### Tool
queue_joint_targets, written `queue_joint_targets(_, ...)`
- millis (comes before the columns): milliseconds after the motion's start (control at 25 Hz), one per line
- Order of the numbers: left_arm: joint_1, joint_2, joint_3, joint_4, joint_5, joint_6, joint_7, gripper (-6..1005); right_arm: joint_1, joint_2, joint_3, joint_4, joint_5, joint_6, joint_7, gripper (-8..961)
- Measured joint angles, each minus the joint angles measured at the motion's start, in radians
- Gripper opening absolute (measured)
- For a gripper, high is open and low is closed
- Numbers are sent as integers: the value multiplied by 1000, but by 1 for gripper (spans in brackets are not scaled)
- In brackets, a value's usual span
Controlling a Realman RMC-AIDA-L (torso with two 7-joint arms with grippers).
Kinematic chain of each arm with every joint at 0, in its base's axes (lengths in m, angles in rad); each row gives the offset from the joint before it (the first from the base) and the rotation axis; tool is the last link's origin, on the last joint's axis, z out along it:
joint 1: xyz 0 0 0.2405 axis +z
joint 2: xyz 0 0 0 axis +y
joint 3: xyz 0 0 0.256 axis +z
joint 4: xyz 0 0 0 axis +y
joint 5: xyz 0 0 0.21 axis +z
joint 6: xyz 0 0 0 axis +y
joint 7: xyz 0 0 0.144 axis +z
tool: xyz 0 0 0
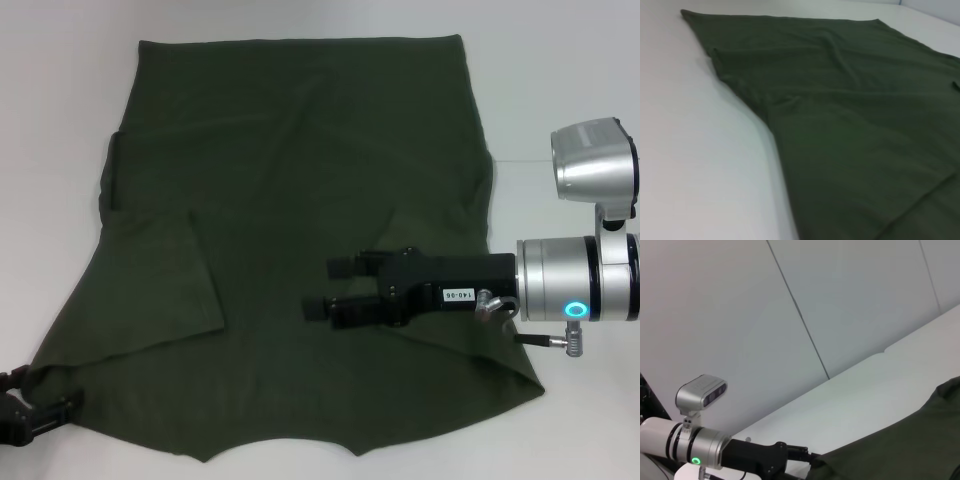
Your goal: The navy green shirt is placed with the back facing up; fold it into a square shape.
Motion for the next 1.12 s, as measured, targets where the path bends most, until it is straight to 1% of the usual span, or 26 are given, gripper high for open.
queue_joint_targets(120, 0, 0, 0, 4, 0, 28, 0, 864, 0, -1, 8, -1, 0, 0, -1, 935)
queue_joint_targets(560, -9, 4, 7, 0, 7, 61, -6, 863, -2, -3, 12, -2, 0, 0, -6, 933)
queue_joint_targets(840, -17, 0, 14, 5, 27, 77, -13, 862, -1, -3, 13, -2, 0, 0, -6, 932)
queue_joint_targets(1120, -24, 5, 14, 7, 27, 99, -13, 861, 0, -2, 23, -2, 0, 0, -9, 930)
